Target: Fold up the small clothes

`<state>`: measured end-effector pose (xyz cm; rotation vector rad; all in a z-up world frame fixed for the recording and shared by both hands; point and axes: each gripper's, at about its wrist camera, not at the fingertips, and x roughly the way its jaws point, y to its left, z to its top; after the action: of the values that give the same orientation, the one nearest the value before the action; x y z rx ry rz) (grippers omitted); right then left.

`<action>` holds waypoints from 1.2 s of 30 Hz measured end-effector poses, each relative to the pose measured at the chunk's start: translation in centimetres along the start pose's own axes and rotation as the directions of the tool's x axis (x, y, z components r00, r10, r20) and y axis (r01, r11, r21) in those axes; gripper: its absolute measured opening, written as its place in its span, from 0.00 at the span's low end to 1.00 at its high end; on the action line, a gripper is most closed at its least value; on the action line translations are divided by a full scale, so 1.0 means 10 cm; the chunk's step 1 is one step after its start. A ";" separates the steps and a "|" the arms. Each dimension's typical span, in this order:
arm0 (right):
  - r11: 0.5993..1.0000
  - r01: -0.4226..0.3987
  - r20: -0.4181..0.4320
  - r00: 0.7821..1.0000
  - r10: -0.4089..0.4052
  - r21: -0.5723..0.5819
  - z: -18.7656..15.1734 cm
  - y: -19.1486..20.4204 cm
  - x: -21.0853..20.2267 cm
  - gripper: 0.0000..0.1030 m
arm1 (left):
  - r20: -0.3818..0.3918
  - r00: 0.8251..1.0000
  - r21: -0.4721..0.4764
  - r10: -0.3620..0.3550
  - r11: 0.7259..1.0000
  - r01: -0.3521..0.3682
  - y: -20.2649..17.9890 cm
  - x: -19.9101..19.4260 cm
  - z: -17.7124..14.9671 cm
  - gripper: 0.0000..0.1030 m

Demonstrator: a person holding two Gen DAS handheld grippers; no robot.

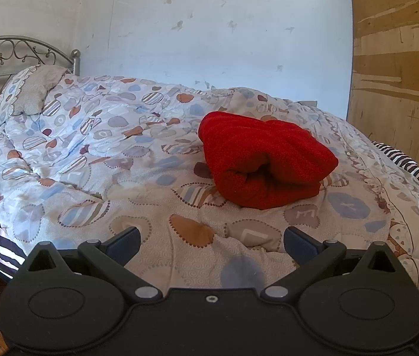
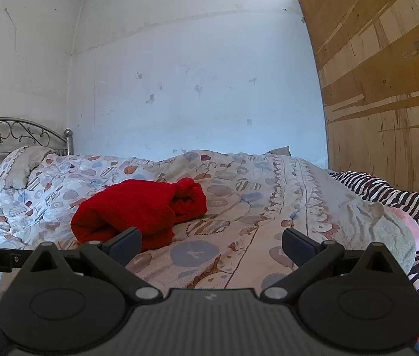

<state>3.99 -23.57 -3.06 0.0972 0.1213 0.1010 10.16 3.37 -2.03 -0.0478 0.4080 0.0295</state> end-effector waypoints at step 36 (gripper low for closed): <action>1.000 0.003 -0.007 1.000 -0.003 0.002 -0.03 -0.01 0.00 1.00 | -0.007 1.000 0.000 0.001 1.000 -0.001 0.01 0.01 -0.01 0.99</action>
<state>4.00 -23.61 -3.41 0.0988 0.1285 0.0984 10.16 3.42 -2.16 -0.0473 0.4152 0.0303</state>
